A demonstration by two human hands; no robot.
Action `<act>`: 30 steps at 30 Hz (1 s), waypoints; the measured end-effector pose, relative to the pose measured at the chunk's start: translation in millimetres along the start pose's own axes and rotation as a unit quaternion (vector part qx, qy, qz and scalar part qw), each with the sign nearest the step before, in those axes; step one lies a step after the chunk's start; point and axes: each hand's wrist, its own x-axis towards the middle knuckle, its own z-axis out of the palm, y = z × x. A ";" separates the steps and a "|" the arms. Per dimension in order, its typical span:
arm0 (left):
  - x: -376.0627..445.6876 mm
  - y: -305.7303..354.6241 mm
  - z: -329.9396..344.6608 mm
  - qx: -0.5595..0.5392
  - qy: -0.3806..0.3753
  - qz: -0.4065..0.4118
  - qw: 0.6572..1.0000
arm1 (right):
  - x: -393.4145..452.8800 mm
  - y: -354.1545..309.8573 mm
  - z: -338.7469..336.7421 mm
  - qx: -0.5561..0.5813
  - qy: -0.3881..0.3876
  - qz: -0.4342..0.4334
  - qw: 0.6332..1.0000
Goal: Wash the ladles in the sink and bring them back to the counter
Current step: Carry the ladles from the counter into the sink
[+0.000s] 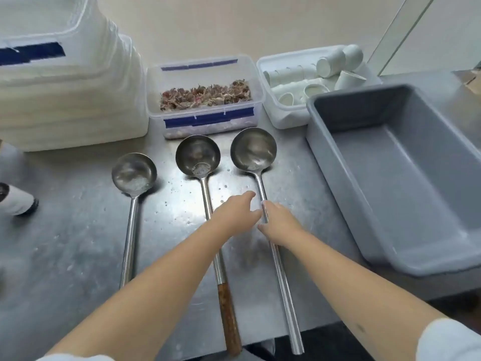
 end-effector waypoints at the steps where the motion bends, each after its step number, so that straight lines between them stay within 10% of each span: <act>1: 10.7 -1.7 1.2 -0.012 -0.005 -0.009 1.000 | 7.5 -0.6 0.9 0.017 0.009 0.015 1.000; 13: 112.1 -10.1 14.6 -0.380 -0.030 -0.121 0.916 | 62.3 -4.1 15.5 0.157 0.049 0.133 0.977; 30: 80.7 -3.1 38.4 -0.426 -0.089 -0.101 0.895 | -0.2 4.6 6.5 0.403 0.026 0.210 0.891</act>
